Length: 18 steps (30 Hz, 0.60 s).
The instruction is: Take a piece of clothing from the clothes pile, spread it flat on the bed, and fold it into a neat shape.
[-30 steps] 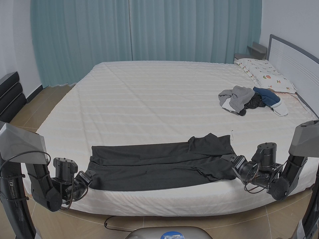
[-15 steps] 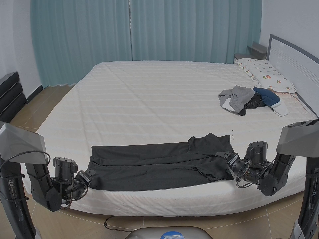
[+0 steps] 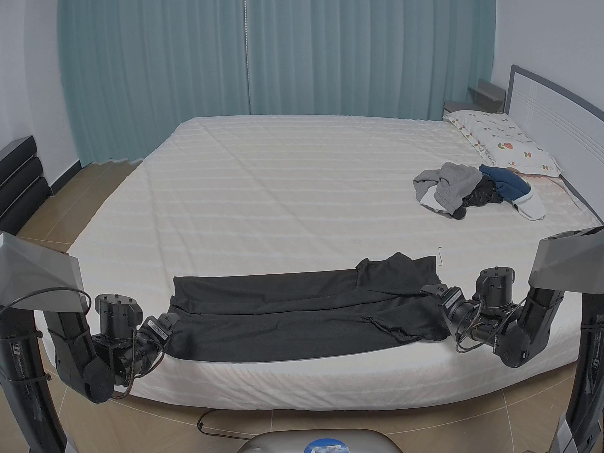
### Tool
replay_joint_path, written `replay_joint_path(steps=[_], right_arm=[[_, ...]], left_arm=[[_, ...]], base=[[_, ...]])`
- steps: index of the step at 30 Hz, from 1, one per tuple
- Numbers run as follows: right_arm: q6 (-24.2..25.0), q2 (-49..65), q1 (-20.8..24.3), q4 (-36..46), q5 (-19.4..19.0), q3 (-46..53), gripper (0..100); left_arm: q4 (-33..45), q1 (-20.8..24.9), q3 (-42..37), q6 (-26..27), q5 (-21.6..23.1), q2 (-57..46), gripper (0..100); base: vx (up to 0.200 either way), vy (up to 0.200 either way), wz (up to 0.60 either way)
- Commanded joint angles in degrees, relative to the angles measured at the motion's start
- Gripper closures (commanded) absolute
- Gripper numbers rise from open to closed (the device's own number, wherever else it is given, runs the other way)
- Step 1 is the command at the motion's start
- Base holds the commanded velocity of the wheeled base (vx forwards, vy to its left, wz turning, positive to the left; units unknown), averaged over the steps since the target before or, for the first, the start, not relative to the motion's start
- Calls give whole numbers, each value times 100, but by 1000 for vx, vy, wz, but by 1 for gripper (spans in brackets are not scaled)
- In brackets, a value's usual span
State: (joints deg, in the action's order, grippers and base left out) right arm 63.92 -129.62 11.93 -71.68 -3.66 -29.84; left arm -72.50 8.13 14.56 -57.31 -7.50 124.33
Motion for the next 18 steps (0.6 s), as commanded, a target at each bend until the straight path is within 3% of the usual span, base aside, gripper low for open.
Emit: replay_joint_path(steps=[1, 9, 18], right_arm=[[165, 587, -130, -4, -206, 286, 0], [165, 526, -323, -4, -258, 286, 0], [165, 455, -446, -4, -443, 268, 0]], left_arm=[[-54, -75, -84, 9, 126, -67, 0], [-45, -75, -32, 0, 170, -67, 0], [-19, -92, 241, 0, 178, -14, 0]], base=[[200, 0, 0], [200, 0, 0], [0, 0, 0]])
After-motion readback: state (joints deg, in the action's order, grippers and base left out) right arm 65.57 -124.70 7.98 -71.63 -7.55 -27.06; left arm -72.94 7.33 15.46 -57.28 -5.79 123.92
